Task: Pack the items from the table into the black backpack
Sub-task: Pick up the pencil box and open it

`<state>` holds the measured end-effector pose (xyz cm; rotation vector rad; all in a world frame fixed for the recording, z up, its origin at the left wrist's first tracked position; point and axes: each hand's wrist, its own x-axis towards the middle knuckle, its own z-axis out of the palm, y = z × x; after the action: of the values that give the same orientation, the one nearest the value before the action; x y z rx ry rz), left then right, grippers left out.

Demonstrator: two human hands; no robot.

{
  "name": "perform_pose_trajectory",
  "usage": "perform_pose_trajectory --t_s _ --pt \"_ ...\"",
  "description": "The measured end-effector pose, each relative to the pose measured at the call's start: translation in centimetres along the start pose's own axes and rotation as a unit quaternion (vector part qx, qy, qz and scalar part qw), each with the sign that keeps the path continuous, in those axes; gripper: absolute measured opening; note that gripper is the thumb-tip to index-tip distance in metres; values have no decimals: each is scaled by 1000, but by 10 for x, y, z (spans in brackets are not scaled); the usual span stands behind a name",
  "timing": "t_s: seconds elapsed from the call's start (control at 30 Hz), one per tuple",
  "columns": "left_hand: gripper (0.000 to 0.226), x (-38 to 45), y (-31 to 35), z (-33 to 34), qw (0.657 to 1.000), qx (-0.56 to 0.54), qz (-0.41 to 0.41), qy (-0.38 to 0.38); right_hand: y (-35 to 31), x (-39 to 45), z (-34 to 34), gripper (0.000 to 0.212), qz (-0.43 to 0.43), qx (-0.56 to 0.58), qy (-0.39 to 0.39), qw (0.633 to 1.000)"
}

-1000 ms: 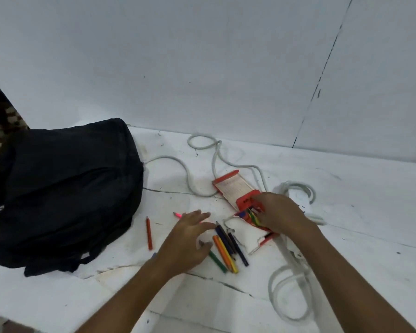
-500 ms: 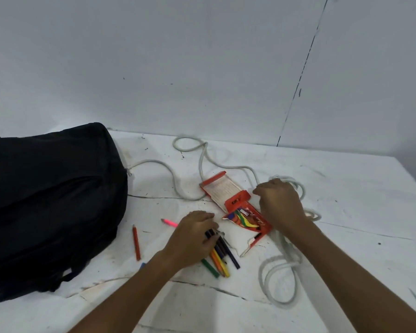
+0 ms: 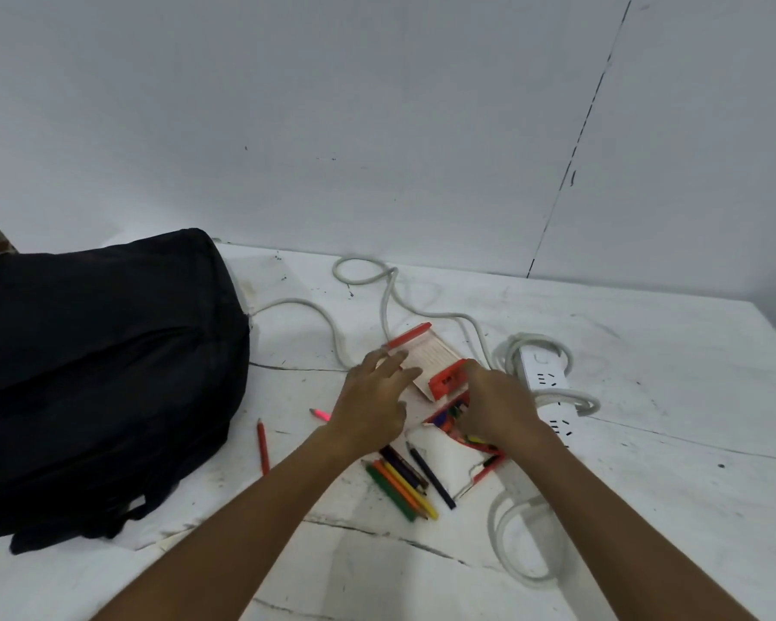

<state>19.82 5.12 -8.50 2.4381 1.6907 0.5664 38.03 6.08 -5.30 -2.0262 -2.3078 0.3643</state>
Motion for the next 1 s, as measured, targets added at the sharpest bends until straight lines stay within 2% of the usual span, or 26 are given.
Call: perform_pose_trajectory --t_s 0.07,0.17,0.23,0.33,0.37,0.4,0.43,0.47,0.57,0.63,0.77,0.87,0.93,1.0 --pt "48 13 -2 6 996 70 4 -48 1 -2 -11 42 14 51 -15 998" --pt "42 23 -8 10 991 94 14 -91 8 -4 -35 24 34 237 -68 968" --pt "38 23 -10 8 996 59 40 -53 16 -3 -47 12 36 311 -79 947" --pt "12 21 -14 4 996 -8 90 12 27 -3 -58 11 53 399 -72 912" --pt "8 19 -16 3 995 -40 92 1 29 -3 -59 11 65 421 -59 903" --pt "6 18 -20 5 995 -39 95 9 30 -3 -59 11 77 438 -43 895" --pt "19 16 -25 6 996 -23 83 15 29 -1 -58 11 87 454 -23 887" --pt "31 16 -30 10 997 -7 73 20 27 1 -56 10 94 466 -4 880" --pt "27 12 -33 8 998 3 65 -5 17 10 -48 7 106 476 49 872" --pt "34 10 -33 7 999 -7 53 -4 11 18 -39 4 114 451 63 883" --pt "21 4 -32 3 999 22 24 25 1 27 -28 11 121 395 62 909" --pt "30 12 -29 3 999 12 -5 48 -1 25 -31 13 136 422 95 891" --pt "44 25 -24 4 1000 7 -13 14 1 24 -32 14 155 449 112 873" --pt "48 40 -17 9 999 28 -8 -24 2 22 -33 15 167 459 116 865"
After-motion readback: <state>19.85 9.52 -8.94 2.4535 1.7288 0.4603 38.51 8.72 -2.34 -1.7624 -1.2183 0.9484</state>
